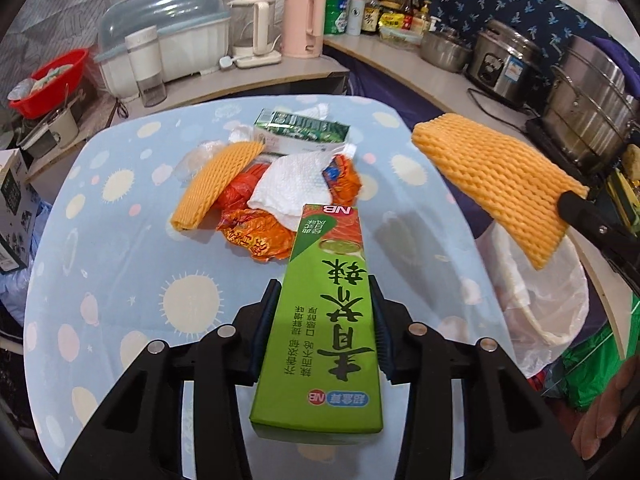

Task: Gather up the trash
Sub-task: 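Carry the juice box and foam net to the bin and release both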

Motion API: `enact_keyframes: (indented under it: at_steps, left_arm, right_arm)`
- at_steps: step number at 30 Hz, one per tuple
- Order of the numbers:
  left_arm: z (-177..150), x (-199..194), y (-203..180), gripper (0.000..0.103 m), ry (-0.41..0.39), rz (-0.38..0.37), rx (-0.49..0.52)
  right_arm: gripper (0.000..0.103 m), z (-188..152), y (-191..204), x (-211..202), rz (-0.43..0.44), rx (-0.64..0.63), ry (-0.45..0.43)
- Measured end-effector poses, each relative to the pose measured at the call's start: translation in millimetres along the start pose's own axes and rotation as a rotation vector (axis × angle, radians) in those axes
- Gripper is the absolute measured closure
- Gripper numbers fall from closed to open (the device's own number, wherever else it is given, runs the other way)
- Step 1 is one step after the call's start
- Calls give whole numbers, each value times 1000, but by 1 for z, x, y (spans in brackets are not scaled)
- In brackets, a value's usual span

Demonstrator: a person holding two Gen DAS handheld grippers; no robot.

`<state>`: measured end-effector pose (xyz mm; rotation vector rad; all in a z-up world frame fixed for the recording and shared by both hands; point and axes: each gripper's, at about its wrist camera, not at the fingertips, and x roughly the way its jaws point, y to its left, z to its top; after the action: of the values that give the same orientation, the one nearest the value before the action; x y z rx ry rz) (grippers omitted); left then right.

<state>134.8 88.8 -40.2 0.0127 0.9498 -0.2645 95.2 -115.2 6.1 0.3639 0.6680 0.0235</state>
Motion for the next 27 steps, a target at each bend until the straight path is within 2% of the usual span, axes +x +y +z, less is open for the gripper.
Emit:
enact_keyframes:
  at_steps: [9, 16, 27]
  left_arm:
    - [-9, -41, -41, 63, -57, -41, 66]
    - [-15, -63, -89, 63, -89, -88, 140]
    - [-12, -72, -171, 63, -112, -197, 244]
  right_arm:
    - [93, -3, -29, -40, -23, 33, -58]
    - [93, -5, -61, -74, -53, 72, -110]
    - [93, -19, -140, -120, -158, 196, -159]
